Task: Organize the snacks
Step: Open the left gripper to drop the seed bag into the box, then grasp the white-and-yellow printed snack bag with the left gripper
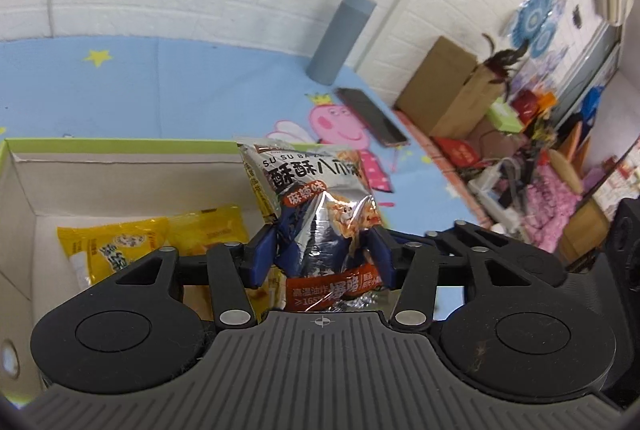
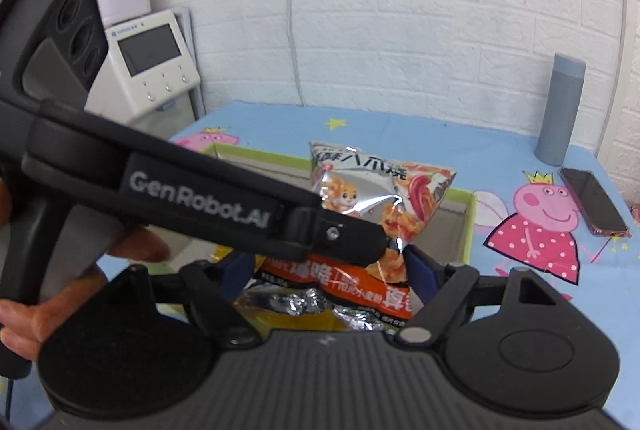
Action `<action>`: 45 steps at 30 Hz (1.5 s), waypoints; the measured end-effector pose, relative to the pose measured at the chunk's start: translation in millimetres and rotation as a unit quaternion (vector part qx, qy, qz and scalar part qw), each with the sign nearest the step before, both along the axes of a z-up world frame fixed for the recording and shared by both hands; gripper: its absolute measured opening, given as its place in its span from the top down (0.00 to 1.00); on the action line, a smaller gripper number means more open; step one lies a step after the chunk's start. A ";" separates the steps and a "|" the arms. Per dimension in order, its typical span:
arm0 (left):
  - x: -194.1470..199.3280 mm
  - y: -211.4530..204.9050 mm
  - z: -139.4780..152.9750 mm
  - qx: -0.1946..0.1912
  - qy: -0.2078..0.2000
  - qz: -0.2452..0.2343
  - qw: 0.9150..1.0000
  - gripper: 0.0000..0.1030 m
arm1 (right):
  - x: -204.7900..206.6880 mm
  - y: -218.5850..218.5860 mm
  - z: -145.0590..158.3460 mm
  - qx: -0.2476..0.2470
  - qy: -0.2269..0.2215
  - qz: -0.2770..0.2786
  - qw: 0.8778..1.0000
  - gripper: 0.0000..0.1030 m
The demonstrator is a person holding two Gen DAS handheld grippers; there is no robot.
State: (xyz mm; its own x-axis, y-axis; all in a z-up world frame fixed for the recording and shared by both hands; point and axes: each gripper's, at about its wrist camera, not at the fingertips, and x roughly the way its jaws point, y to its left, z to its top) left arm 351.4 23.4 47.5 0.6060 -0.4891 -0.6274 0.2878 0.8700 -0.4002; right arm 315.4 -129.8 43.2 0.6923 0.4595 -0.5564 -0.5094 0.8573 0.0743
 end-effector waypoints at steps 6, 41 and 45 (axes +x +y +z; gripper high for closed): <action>-30.1 13.5 7.4 0.011 -0.033 0.010 0.999 0.48 | -21.1 -18.8 2.1 0.030 -0.021 -0.012 0.999 0.10; -218.6 71.0 -67.4 -0.017 0.033 0.016 0.999 0.61 | -185.1 58.0 -60.9 0.023 0.060 0.099 0.993 0.10; -222.9 67.3 -75.4 -0.009 0.049 0.010 0.999 0.83 | -184.9 74.7 -73.3 0.005 0.068 0.099 0.993 0.09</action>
State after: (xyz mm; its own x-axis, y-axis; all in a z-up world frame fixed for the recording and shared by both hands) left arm 128.5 90.8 -27.9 0.5514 -0.4901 -0.6751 0.2295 0.8671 -0.4421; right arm 130.5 -55.1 -30.1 0.5066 0.5844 -0.6339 -0.6522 0.7407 0.1616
